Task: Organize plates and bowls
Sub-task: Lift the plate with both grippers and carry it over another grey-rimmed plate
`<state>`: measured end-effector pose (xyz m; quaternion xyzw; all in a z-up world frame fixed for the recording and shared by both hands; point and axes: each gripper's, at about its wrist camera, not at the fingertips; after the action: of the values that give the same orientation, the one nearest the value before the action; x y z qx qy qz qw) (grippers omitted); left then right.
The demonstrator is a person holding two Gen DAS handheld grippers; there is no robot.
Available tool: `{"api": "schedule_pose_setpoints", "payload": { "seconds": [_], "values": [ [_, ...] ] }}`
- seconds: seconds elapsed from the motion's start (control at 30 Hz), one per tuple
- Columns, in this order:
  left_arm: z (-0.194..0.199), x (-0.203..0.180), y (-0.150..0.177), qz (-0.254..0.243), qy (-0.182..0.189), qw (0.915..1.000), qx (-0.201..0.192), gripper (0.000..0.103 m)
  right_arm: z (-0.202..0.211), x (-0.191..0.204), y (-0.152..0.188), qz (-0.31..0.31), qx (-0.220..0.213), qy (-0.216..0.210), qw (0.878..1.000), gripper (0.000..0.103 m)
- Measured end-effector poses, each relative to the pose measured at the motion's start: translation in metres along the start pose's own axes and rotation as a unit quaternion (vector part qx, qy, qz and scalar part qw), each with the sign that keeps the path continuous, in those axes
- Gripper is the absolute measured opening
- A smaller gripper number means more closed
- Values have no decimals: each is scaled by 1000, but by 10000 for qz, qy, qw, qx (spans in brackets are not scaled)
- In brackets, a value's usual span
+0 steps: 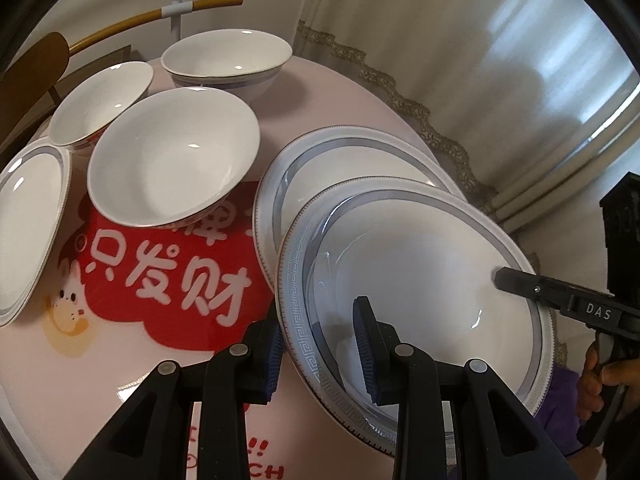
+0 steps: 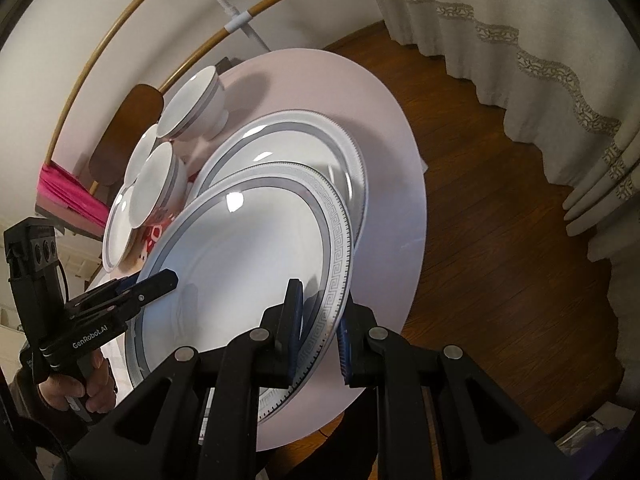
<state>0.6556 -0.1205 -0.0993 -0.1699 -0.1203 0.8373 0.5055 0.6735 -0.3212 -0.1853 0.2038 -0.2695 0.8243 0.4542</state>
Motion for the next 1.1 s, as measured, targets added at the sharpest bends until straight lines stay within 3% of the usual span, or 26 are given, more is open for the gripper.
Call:
{"api": "schedule_pose_setpoints", "payload": {
  "seconds": [0.4, 1.1],
  "values": [
    [-27, -10, -15, -105, 0, 9999, 77, 28, -3, -14, -10, -177, -75, 152, 9997, 16],
    [-37, -9, -24, -75, -120, 9999, -94, 28, -21, -17, -28, -360, -352, 363, 9981, 20]
  ]
}}
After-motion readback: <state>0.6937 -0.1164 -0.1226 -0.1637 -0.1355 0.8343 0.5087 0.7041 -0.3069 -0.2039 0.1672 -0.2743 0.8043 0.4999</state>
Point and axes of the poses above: each gripper's, at about its wrist camera, not at the fingertips, and z roughly against the way its jaws point, x to its left, y to its underside, and after that the axes turned 8 degrees about -y, right-handed
